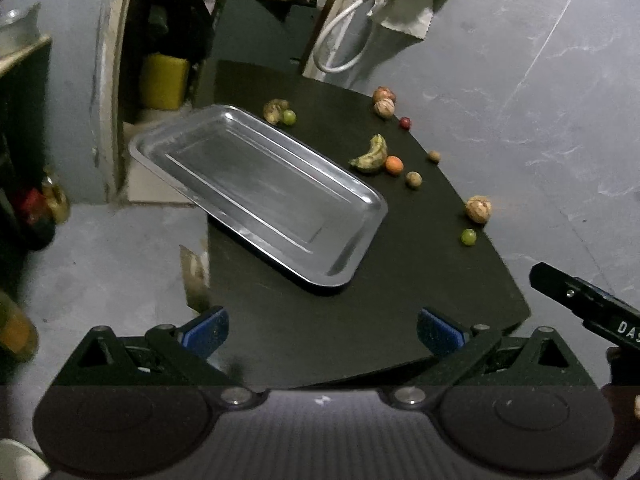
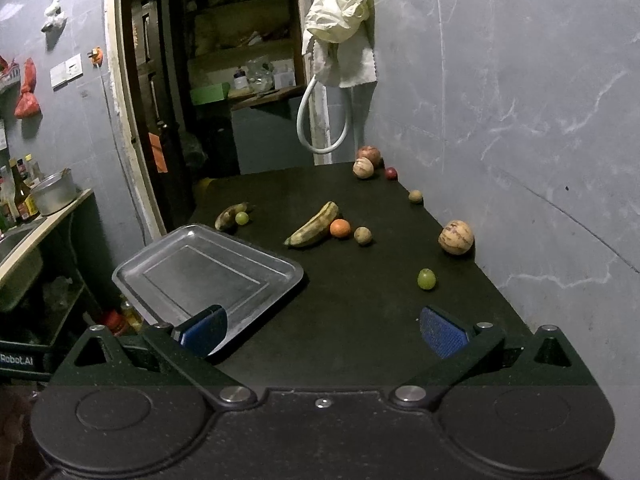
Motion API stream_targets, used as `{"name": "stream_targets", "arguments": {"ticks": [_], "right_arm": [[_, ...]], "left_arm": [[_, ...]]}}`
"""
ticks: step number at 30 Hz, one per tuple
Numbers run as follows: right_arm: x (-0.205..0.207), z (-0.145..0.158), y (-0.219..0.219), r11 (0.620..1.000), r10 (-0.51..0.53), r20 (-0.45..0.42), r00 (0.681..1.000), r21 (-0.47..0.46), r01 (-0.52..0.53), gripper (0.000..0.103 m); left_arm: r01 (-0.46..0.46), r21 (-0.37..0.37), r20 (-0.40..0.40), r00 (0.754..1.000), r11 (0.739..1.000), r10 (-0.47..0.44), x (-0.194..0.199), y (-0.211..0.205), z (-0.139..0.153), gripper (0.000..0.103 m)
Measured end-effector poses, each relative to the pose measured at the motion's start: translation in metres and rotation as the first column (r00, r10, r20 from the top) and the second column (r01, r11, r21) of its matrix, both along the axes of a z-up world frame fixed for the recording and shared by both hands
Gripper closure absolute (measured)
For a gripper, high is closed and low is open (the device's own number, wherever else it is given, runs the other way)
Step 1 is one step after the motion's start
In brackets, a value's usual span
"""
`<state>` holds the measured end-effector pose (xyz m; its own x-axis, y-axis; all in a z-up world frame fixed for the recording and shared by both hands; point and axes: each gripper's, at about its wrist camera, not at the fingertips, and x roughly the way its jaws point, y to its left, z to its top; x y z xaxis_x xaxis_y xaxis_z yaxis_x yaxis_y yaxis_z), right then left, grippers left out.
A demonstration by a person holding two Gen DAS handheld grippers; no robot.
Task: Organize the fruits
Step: 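Grasp the green grape with the right tool while the left tool reaches toward a small tan fruit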
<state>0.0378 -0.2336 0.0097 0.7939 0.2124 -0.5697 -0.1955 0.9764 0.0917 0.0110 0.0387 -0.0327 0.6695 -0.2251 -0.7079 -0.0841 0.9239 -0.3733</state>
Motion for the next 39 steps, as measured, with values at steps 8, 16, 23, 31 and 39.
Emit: {"name": "stream_targets", "arguments": {"ticks": [8,16,23,31,39], "right_arm": [[0.021,-0.014,-0.011,1.0,-0.029,-0.045,0.999,-0.009,0.029,0.001],[0.083,-0.036,-0.02,0.998,-0.06,-0.065,0.996,0.011,0.061,0.001],[0.146,-0.058,-0.031,0.996,-0.083,-0.108,0.991,0.026,0.086,0.001],[0.187,-0.083,-0.045,0.995,-0.094,-0.178,0.98,0.014,0.098,0.001],[0.201,-0.097,-0.056,0.99,-0.138,-0.213,0.967,-0.029,0.135,0.017]], "left_arm": [[0.031,-0.037,-0.026,0.999,0.999,-0.032,0.033,-0.006,0.002,0.0],[0.049,-0.021,0.028,0.998,0.999,-0.048,0.095,-0.018,0.008,0.0],[0.14,0.068,0.03,0.989,0.988,-0.142,0.18,-0.043,0.011,0.0],[0.327,0.273,0.047,0.935,0.905,-0.352,0.261,-0.101,0.011,0.001],[0.52,0.5,-0.012,0.804,0.692,-0.595,0.312,-0.166,-0.005,0.001]]}}
